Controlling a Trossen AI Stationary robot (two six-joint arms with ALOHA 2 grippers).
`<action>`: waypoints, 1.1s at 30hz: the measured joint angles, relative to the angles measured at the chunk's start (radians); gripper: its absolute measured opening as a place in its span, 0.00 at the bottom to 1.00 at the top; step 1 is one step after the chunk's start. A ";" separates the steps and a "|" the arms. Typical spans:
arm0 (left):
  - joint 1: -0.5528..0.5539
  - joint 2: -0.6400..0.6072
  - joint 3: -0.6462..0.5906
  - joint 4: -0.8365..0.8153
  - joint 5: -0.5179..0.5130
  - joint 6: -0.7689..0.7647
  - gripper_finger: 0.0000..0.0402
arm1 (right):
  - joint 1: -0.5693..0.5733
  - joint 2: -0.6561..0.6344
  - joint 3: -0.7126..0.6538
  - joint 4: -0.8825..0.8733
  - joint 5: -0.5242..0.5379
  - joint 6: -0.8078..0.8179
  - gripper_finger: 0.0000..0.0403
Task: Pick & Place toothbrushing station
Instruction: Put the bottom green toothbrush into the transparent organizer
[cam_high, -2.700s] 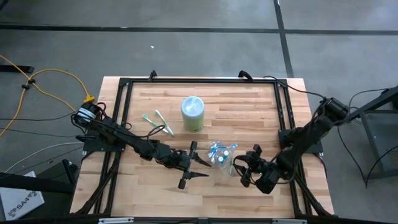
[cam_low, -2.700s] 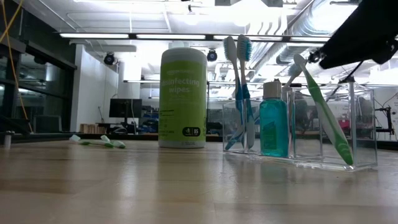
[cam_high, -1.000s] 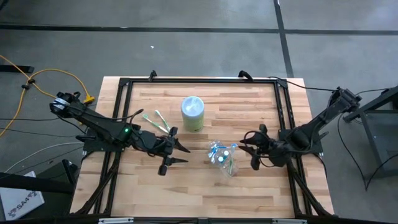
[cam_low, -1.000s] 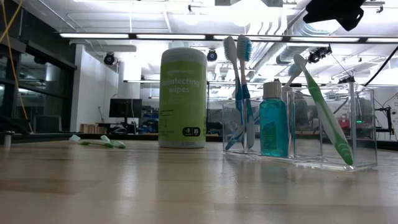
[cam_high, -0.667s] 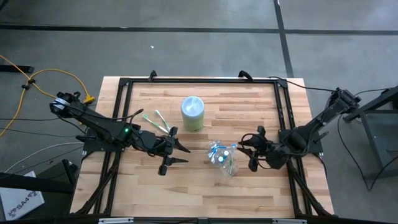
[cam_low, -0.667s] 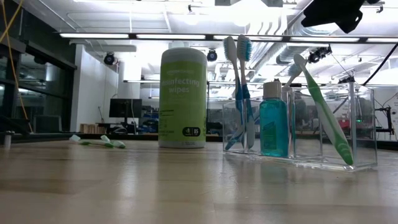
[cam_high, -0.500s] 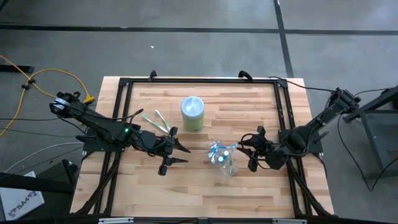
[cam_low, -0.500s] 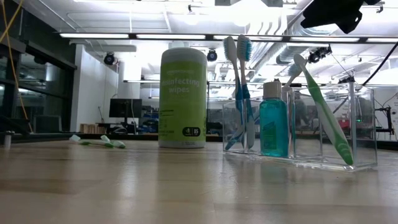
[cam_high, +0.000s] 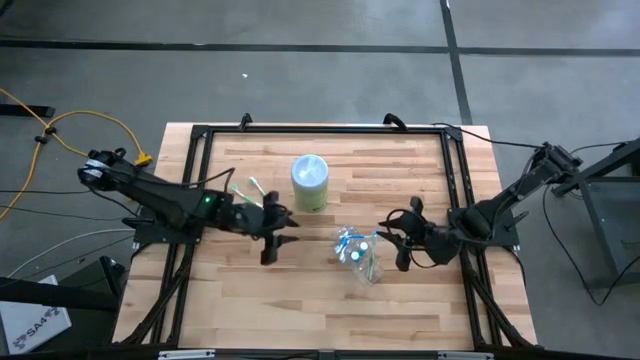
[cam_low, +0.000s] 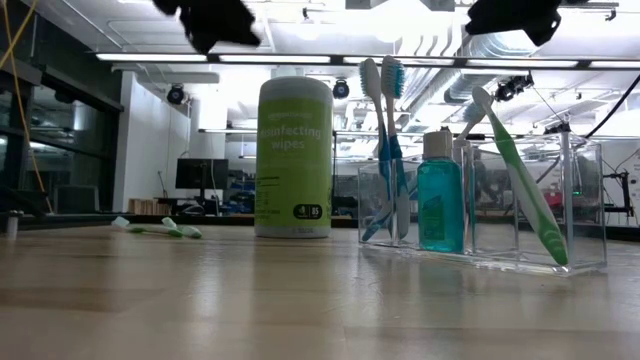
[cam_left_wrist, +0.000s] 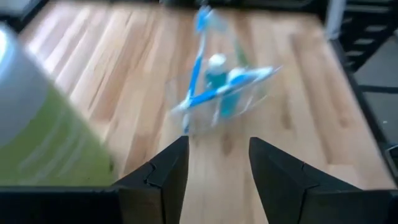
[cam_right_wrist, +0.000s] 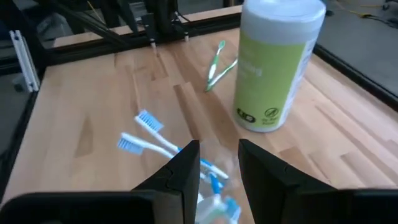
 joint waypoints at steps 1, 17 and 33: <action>0.011 0.000 0.000 -0.021 -0.001 -0.013 0.40 | -0.009 0.000 0.000 0.000 0.000 -0.005 0.25; 0.079 -0.028 -0.064 -0.416 -0.110 -0.233 0.33 | -0.159 0.000 0.000 -0.005 -0.168 0.015 0.25; 0.229 -0.034 -0.180 -0.587 -0.070 -0.328 0.33 | -0.209 0.000 0.000 -0.003 -0.210 0.024 0.25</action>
